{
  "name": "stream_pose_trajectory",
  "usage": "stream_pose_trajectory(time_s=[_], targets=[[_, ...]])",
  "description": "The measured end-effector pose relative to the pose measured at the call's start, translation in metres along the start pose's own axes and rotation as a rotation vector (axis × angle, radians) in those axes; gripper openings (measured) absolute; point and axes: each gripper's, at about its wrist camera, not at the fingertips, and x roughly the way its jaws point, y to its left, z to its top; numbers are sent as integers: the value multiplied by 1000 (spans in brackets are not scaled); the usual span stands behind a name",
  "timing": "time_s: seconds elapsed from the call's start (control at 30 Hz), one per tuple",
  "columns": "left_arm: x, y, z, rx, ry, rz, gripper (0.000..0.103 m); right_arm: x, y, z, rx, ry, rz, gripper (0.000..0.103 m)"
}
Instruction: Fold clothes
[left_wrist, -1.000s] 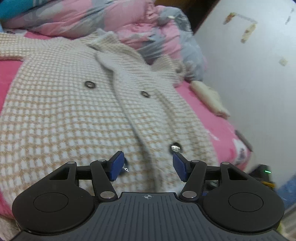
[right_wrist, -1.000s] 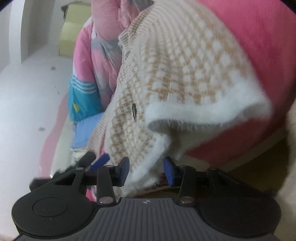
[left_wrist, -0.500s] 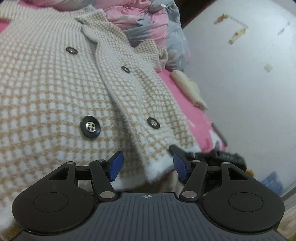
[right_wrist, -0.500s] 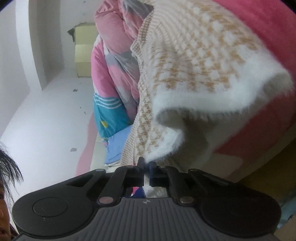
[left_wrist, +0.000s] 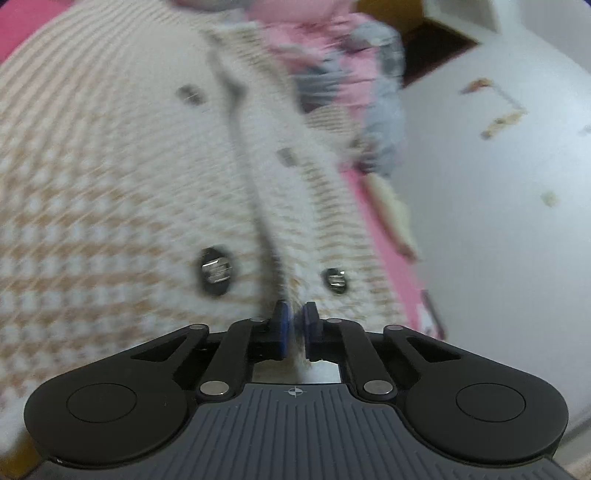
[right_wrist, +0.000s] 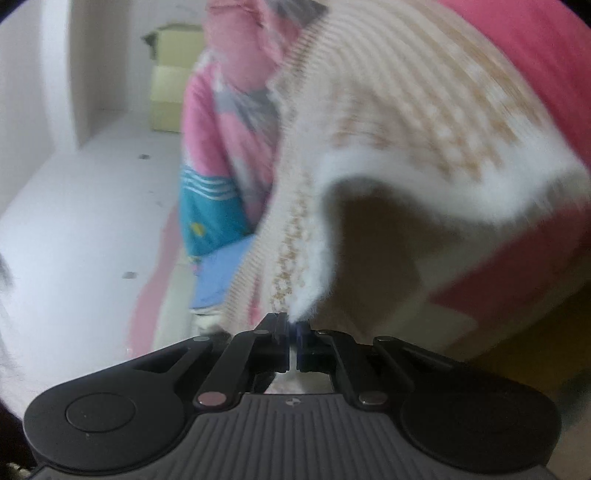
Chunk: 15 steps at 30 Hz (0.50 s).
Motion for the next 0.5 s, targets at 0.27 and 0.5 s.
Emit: stream_pose_trajectory(time_s=[0.27,0.5], targets=[[-8,-9,2,120,0,17,7,10,13,-5,-183,36,-214,5],[9,-20,2,189,59,73,36,-13,39,-14,-351,54,-247,20]])
